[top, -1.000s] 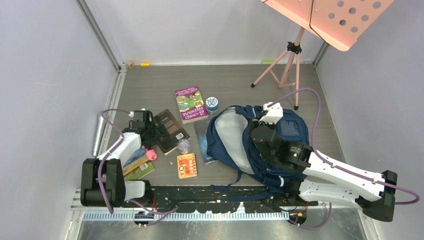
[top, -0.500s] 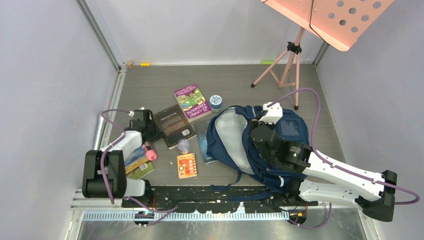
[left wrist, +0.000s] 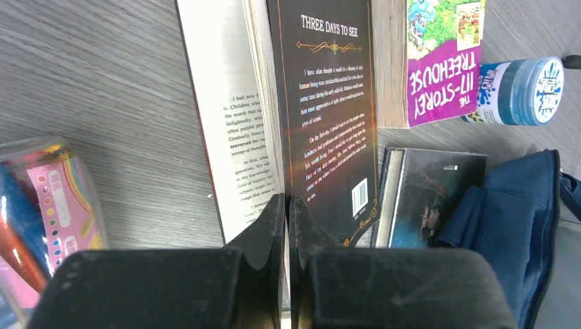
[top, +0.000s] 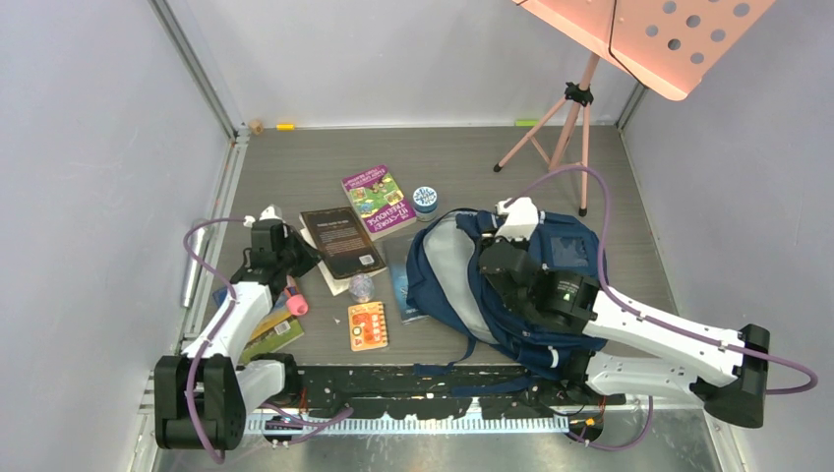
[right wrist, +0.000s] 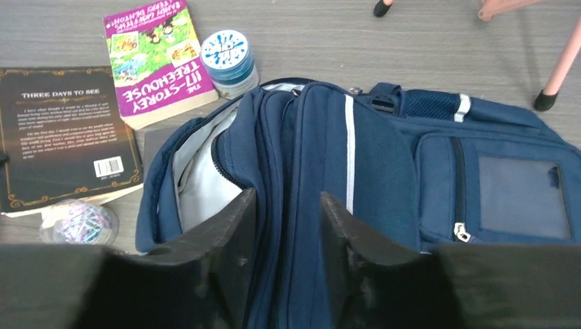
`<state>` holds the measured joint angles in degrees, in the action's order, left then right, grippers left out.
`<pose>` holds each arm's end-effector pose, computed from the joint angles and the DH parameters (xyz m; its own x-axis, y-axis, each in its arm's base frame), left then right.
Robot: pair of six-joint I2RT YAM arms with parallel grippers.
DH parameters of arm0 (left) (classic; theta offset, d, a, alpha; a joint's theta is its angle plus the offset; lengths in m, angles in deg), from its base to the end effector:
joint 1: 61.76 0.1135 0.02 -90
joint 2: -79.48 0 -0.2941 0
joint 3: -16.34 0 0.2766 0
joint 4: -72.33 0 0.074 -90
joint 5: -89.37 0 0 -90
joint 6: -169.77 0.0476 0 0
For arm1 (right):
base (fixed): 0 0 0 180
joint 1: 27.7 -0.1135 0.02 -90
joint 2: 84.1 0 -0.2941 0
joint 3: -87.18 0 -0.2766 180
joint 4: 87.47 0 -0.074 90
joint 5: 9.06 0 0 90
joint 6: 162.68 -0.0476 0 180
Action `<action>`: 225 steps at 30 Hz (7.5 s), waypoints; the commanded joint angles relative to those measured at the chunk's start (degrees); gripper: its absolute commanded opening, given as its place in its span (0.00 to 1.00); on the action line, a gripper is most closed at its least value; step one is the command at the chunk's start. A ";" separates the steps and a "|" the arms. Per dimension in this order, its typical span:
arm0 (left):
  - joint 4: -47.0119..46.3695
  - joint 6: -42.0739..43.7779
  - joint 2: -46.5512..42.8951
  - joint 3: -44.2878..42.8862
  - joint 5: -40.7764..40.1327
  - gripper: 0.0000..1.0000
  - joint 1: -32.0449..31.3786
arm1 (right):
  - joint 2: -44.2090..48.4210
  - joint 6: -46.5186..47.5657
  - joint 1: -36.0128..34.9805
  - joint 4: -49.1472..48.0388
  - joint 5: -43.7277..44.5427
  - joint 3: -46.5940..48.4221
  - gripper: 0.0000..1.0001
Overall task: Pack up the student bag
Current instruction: Pick up the book from the center of the board.
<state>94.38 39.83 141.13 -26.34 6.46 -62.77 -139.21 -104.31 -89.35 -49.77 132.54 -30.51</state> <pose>0.2333 -0.0100 0.2028 -0.5741 -0.6271 -0.5265 -0.3365 0.7669 -0.5465 0.1351 0.1719 0.3368 -0.3237 0.0860 -0.9422 -0.0660 0.9914 0.1132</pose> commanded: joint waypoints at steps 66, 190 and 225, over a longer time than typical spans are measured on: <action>5.39 -1.67 -5.12 -5.94 7.52 0.76 6.96 | -61.43 44.82 -9.28 -57.22 -11.92 26.00 0.00; -27.67 -12.27 -12.99 -16.51 57.89 1.00 5.20 | -12.40 4.42 13.66 -19.68 -78.30 28.12 0.00; -45.57 -25.50 -10.54 -10.39 57.65 0.00 -4.43 | -10.37 10.15 13.31 -7.59 -59.79 28.21 0.11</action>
<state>46.90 11.50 131.69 -36.48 65.26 -67.49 -152.46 -96.16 -76.68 -56.96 63.47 -4.37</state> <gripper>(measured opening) 0.117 0.163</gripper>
